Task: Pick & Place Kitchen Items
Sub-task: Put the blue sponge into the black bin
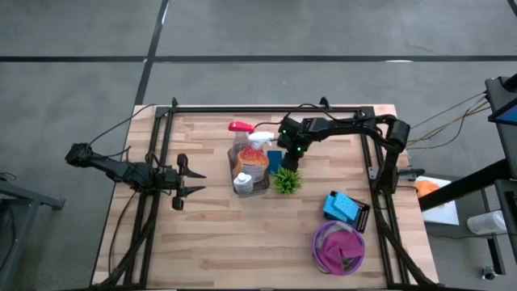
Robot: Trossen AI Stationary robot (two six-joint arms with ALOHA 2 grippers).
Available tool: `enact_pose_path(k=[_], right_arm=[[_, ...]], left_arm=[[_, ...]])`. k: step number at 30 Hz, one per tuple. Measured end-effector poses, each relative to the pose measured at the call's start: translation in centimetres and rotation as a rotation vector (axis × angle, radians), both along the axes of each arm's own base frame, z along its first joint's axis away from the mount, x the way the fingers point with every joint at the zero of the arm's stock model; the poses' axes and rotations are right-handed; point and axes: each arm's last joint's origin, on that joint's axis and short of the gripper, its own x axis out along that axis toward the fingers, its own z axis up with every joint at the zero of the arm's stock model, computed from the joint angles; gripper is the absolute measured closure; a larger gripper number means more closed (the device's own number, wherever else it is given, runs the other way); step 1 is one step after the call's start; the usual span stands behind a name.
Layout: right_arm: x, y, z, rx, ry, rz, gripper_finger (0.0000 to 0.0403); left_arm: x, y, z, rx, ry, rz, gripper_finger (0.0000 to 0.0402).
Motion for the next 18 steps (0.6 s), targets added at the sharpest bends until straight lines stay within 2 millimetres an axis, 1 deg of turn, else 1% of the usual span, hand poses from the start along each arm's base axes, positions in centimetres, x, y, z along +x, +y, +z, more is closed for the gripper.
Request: enact_pose_path(k=[4, 10, 15, 18], right_arm=[[0.3, 0.4, 0.1, -0.001, -0.019, 0.022, 0.0385], [1.2, -0.5, 1.3, -0.150, -0.032, -0.031, 0.0385], [2.1, -1.1, 2.7, -0.188, -0.079, -0.029, 0.0385], [2.3, -1.5, 3.2, -0.197, -0.095, -0.035, 0.0385]], left_arm=[[0.0, 0.0, 0.0, 0.000, 0.000, 0.000, 0.0239], [0.0, 0.0, 0.0, 0.000, 0.000, 0.000, 0.0239], [0.0, 0.0, 0.0, 0.000, 0.000, 0.000, 0.0239], [0.0, 0.0, 0.0, 0.000, 0.000, 0.000, 0.0239]])
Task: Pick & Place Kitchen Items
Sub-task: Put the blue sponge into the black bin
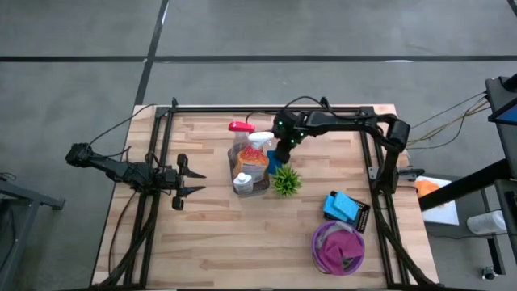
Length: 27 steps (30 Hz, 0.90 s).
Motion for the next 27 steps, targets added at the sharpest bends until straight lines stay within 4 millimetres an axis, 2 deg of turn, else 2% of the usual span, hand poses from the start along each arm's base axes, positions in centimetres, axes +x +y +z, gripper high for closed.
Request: enact_pose_path(k=[3, 8, 14, 27], right_arm=[[-0.1, -0.6, -0.2, 0.004, 0.004, -0.013, 0.0385], [0.1, -0.8, -2.1, 0.061, 0.038, -0.002, 0.0385], [0.7, -0.9, -3.2, 0.104, 0.045, 0.033, 0.0385], [-0.2, -0.8, -3.6, 0.039, 0.200, -0.017, 0.0385]], left_arm=[[0.0, 0.0, 0.0, 0.000, 0.000, 0.000, 0.0239], [0.0, 0.0, 0.0, 0.000, 0.000, 0.000, 0.0239], [0.0, 0.0, 0.0, 0.000, 0.000, -0.001, 0.0239], [0.1, 0.0, -0.1, 0.004, 0.013, -0.002, 0.0239]])
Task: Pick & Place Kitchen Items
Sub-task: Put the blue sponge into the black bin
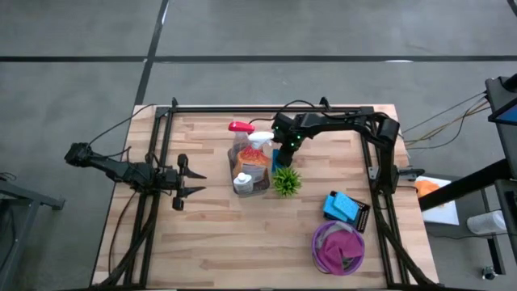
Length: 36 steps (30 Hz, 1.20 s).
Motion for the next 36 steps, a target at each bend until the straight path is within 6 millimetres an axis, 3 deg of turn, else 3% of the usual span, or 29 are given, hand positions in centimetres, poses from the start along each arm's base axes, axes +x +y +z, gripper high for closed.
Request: enact_pose_path(k=[9, 21, 29, 36], right_arm=[[-1.0, -0.5, 0.2, -0.097, 0.135, -0.055, 0.0385], [-3.6, -1.3, 2.2, -0.262, 0.318, -0.184, 0.0385], [-4.5, -0.8, 7.0, -0.304, 0.161, -0.146, 0.0385], [-6.9, 0.7, 12.4, -0.289, -0.017, 0.039, 0.0385]], left_arm=[[0.0, 0.0, -0.1, -0.005, 0.007, 0.000, 0.0239], [0.1, 0.0, -0.1, -0.009, 0.010, 0.000, 0.0239], [0.1, 0.0, -0.1, -0.010, 0.015, 0.000, 0.0239], [0.1, 0.0, -0.1, -0.010, 0.015, 0.001, 0.0239]])
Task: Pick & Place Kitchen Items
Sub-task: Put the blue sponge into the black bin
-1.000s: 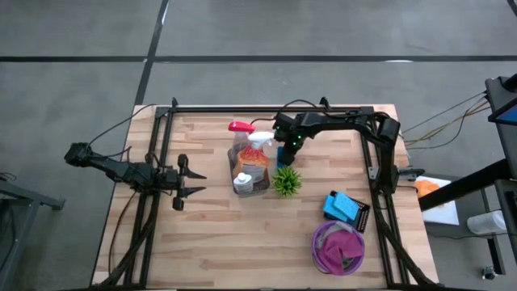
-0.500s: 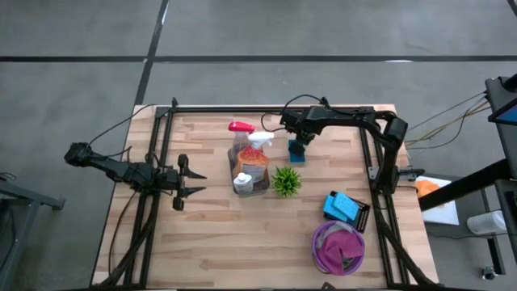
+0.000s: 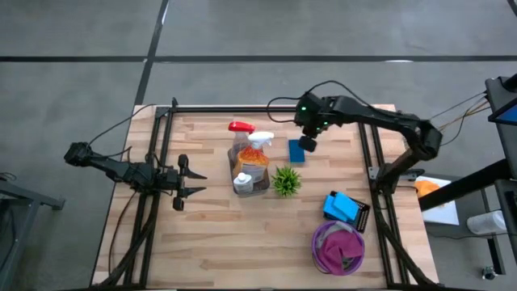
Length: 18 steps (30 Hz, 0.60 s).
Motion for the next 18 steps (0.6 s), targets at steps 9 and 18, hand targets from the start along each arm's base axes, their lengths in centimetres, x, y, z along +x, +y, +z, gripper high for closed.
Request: enact_pose_path(k=[9, 18], right_arm=[[-2.6, 0.1, 3.6, -0.243, 0.053, -0.058, 0.0385], [-1.9, 0.7, 1.2, 0.027, 0.090, 0.057, 0.0319]], left_arm=[[0.0, 0.0, 0.0, 0.000, -0.001, -0.001, 0.0239], [0.0, 0.0, 0.0, 0.000, -0.001, -0.001, 0.0239]])
